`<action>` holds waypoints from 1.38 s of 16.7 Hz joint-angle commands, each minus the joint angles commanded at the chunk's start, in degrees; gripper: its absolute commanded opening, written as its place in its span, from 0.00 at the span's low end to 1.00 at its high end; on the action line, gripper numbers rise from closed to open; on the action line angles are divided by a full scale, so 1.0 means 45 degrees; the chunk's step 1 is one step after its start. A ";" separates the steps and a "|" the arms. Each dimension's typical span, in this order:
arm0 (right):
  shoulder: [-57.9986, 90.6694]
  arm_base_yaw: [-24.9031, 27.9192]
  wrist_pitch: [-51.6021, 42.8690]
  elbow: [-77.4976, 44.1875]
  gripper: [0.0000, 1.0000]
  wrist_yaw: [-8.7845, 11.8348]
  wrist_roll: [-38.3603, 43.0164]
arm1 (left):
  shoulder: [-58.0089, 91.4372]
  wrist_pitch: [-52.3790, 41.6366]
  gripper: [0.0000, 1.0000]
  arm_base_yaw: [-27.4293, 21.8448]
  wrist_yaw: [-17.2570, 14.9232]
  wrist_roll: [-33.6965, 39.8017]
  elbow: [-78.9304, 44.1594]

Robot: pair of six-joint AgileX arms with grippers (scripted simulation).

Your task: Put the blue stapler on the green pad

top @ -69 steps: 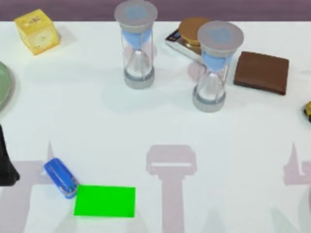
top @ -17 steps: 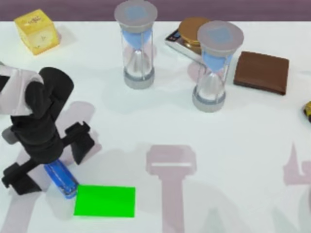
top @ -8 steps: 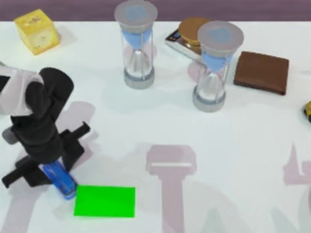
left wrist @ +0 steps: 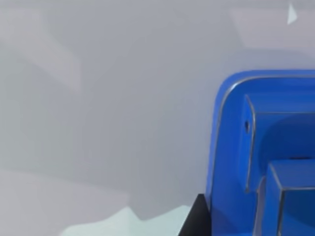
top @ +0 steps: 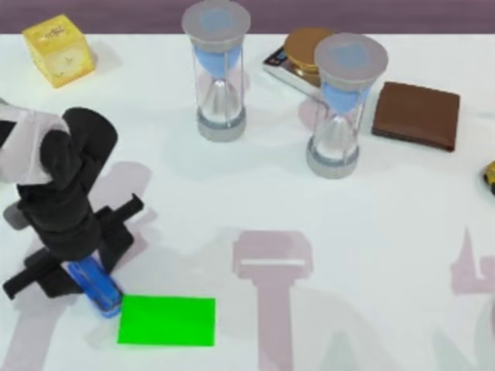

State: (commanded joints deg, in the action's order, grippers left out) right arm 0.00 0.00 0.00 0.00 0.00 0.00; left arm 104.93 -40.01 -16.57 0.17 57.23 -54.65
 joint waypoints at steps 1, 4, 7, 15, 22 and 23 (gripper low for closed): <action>0.0000 0.0000 0.0000 0.0000 1.00 0.0000 0.0000 | 0.0000 0.0000 0.00 0.0000 0.0000 0.0000 0.0000; 0.0000 0.0000 0.0000 0.0000 1.00 0.0000 0.0000 | -0.0073 -0.0214 0.00 0.0009 -0.0001 0.0019 -0.0179; 0.0000 0.0000 0.0000 0.0000 1.00 0.0000 0.0000 | -0.0537 -0.1504 0.00 0.0092 0.0002 0.0120 -0.0993; 0.0000 0.0000 0.0000 0.0000 1.00 0.0000 0.0000 | -0.2099 -0.5159 0.00 0.0201 0.0005 0.0072 -0.3082; 0.0000 0.0000 0.0000 0.0000 1.00 0.0000 0.0000 | -0.2023 -0.5205 0.00 -0.0173 0.0016 0.0923 -0.3113; 0.0000 0.0000 0.0000 0.0000 1.00 0.0000 0.0000 | -0.2022 -0.5241 0.00 -0.0348 0.0022 0.1479 -0.3138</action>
State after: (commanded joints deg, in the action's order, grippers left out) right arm 0.00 0.00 0.00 0.00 0.00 0.00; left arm 95.83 -63.59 -18.13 0.26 63.89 -68.77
